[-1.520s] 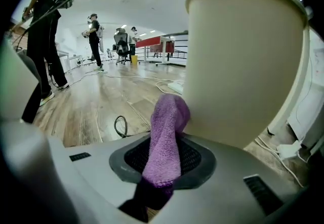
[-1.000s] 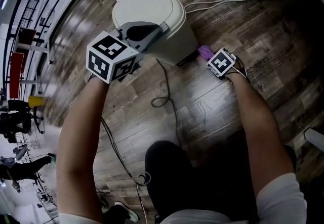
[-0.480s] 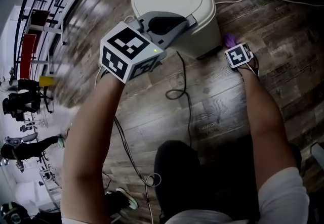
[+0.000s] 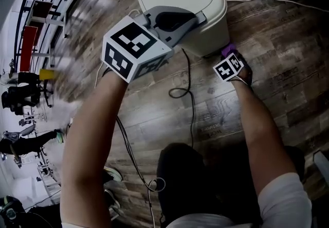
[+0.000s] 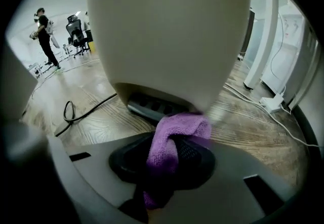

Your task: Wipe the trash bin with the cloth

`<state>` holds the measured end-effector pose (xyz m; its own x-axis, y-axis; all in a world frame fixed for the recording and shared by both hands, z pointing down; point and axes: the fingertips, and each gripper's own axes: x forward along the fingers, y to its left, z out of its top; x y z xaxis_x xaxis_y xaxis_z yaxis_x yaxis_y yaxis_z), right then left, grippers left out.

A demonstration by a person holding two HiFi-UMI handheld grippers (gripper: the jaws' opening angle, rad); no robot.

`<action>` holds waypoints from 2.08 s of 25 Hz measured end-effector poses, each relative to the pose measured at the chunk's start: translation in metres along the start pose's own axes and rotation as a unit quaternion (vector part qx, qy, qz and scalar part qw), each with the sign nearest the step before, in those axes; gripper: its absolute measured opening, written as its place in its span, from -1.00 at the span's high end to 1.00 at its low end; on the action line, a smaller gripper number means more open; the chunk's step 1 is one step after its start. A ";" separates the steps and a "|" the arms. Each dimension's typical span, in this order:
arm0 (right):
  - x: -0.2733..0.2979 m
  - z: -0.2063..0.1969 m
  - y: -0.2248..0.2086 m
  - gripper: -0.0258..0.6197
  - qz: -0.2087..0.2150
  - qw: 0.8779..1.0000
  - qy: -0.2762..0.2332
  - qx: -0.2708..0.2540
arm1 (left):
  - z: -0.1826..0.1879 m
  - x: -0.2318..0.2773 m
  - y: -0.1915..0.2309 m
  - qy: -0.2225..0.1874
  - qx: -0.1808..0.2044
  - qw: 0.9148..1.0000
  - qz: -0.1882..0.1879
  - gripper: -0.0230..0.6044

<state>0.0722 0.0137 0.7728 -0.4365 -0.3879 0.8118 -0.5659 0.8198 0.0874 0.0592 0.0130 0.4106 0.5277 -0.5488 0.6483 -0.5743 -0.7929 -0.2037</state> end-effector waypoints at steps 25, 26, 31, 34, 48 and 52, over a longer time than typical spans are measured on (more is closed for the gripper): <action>-0.062 0.040 0.203 0.62 0.249 0.915 -0.059 -0.312 | 0.001 0.000 0.001 -0.017 -0.011 1.000 0.010 0.91; -0.070 0.046 0.205 0.62 0.252 0.911 -0.067 -0.319 | 0.004 -0.004 0.002 -0.030 -0.022 0.999 0.012 0.91; -0.104 0.075 0.183 0.62 0.231 0.922 -0.088 -0.298 | 0.028 -0.063 -0.003 -0.148 -0.058 0.984 0.081 0.91; -0.136 0.089 0.155 0.62 0.198 0.937 -0.095 -0.271 | 0.014 -0.105 -0.003 -0.192 -0.166 0.959 0.125 0.91; -0.402 0.163 0.146 0.62 0.100 0.950 -0.132 -0.263 | -0.021 -0.218 -0.129 -0.225 -0.608 0.752 0.122 0.26; -0.446 0.191 0.146 0.62 0.063 0.936 -0.150 -0.312 | 0.009 -0.228 -0.147 -0.245 -0.663 0.699 0.107 0.09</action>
<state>0.0504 0.2256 0.3133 -0.7027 -0.2950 0.6474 -0.0190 0.9175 0.3974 0.0283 0.2524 0.2861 0.3047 -0.9003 0.3109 -0.5773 0.0851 0.8121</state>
